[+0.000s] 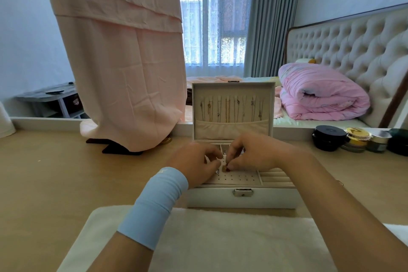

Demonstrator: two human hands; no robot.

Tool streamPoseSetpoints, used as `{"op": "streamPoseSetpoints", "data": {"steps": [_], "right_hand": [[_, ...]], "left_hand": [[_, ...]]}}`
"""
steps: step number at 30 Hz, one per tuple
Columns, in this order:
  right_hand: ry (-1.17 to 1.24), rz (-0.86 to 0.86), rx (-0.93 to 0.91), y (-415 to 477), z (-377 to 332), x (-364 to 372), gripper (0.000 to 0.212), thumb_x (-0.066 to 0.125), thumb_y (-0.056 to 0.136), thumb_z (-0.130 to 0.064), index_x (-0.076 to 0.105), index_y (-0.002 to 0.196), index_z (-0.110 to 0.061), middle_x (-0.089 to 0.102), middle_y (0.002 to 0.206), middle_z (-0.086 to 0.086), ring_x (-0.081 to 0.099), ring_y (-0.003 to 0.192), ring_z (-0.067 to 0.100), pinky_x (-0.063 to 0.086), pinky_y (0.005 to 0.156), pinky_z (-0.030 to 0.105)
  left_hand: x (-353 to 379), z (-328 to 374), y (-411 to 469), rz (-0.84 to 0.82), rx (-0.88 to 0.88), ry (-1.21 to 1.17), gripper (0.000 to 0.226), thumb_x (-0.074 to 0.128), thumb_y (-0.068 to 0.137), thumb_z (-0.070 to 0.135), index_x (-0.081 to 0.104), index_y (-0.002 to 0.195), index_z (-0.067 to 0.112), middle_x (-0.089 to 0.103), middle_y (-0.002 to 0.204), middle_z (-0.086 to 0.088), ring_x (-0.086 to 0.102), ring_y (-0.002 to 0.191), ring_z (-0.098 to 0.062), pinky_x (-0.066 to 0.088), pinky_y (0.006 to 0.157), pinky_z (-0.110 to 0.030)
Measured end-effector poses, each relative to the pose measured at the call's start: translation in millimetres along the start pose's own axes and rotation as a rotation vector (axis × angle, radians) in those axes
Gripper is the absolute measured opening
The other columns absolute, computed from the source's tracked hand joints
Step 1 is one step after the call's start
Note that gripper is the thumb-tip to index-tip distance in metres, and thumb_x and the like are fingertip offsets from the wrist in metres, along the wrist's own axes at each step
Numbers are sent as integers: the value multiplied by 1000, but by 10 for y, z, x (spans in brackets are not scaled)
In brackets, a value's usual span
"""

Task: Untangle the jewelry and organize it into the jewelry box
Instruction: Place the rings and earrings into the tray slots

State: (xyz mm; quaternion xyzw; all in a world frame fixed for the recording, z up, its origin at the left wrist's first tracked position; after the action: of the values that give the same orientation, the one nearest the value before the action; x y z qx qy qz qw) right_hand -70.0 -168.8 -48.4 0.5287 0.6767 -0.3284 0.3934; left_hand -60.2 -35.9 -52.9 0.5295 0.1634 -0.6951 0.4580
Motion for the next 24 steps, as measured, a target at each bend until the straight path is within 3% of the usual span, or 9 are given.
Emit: {"op": "streamPoseSetpoints", "data": {"steps": [5,7,9,12,17,20,24], "right_hand": [[144,55,-20,-3,14,-108,7,77,88,-23,76,87,-30,74,80,-12,59,59,-1,51,65,23],[201,114,-65,10,-20,-146,8,75,89,-21,77,88,-28,73,77,-12,56,54,0,52,62,23],[281,174,-121,22,-72,-180,9,74,90,-18,76,88,-26,71,74,-9,56,54,4,53,62,24],[409,253,-173,34,-147,-202,12,74,91,-15,76,91,-27,73,77,-2,58,57,9,55,63,28],[508,488,-128,67,-132,-245,8,81,84,-22,77,88,-28,75,76,-9,61,53,-6,48,58,18],[546,499,-148,66,-164,-211,8,79,85,-17,80,93,-19,73,72,-9,60,53,-6,45,54,11],[571,503,-171,44,-202,-219,9,76,89,-15,79,97,-16,75,76,-5,60,51,-3,47,52,12]], "left_hand": [[-74,-66,-27,147,5,-145,19,62,92,29,70,108,33,63,90,19,59,88,-2,49,84,-23],[-122,-95,-12,200,27,-279,18,66,89,28,71,106,31,68,90,18,61,87,2,49,81,-16],[-136,-107,7,192,28,-408,19,69,88,26,71,106,29,72,91,16,64,85,5,48,76,-7],[-180,-172,33,203,-17,-598,19,73,86,20,71,104,27,74,91,11,69,85,1,53,80,-14],[-244,-298,33,261,-111,-817,14,73,84,11,76,96,16,75,79,8,68,71,2,50,63,-10],[-266,-338,28,289,-130,-858,14,73,83,9,76,97,11,73,74,9,64,63,6,44,55,-6],[-275,-337,23,300,-127,-889,14,70,86,6,75,99,9,74,77,8,65,65,5,45,55,-7]]}}
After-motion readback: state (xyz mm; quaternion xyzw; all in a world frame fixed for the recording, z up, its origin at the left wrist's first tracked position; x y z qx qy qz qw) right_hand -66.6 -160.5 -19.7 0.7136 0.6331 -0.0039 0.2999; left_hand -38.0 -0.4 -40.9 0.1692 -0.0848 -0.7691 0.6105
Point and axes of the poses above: each hand's wrist, its own y-axis towards the middle knuckle, its own x-axis out of the palm, z = x × y, the point moved 8 cm from there along y, towards the middle knuckle
